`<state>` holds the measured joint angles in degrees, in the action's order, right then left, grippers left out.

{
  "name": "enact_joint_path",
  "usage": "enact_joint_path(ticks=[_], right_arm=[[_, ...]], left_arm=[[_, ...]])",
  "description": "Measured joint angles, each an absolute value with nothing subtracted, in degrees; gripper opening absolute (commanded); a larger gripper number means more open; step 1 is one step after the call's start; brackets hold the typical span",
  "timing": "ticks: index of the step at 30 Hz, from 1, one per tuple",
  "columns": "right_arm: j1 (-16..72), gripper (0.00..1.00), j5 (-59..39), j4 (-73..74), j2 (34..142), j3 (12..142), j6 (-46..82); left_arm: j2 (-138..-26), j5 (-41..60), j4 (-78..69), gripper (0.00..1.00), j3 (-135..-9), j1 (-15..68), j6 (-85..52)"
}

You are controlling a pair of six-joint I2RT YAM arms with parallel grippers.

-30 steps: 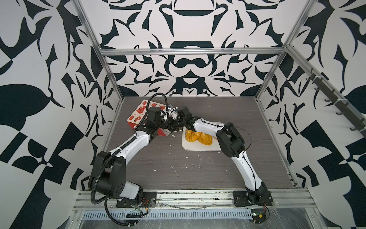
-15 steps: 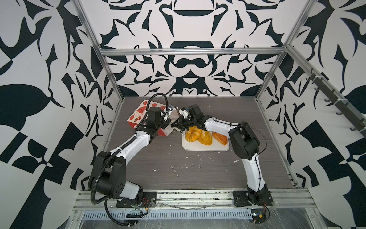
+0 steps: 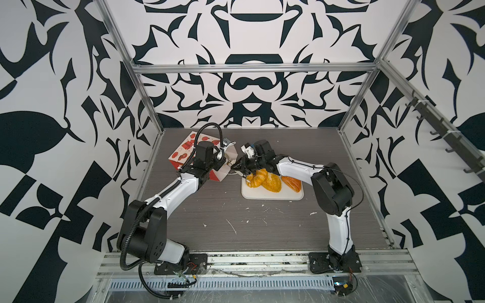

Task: Take the fake bread out of the paper bag
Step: 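Lift the yellow bread out of the bag with the right tongs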

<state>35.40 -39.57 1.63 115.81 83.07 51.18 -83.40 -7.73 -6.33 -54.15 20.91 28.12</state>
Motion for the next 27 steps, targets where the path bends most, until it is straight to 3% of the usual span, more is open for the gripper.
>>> enact_joint_path(ticks=[18,27], right_arm=[[34.2,0.00,-30.2,-19.6,101.0,79.9,31.6],[33.1,0.00,-23.9,-22.1,88.5,73.7,27.4]], left_arm=[[-86.4,-15.4,-10.3,0.09,-55.1,20.9,27.0],[-87.9,-17.0,-11.7,0.09,-55.5,20.9,26.3]])
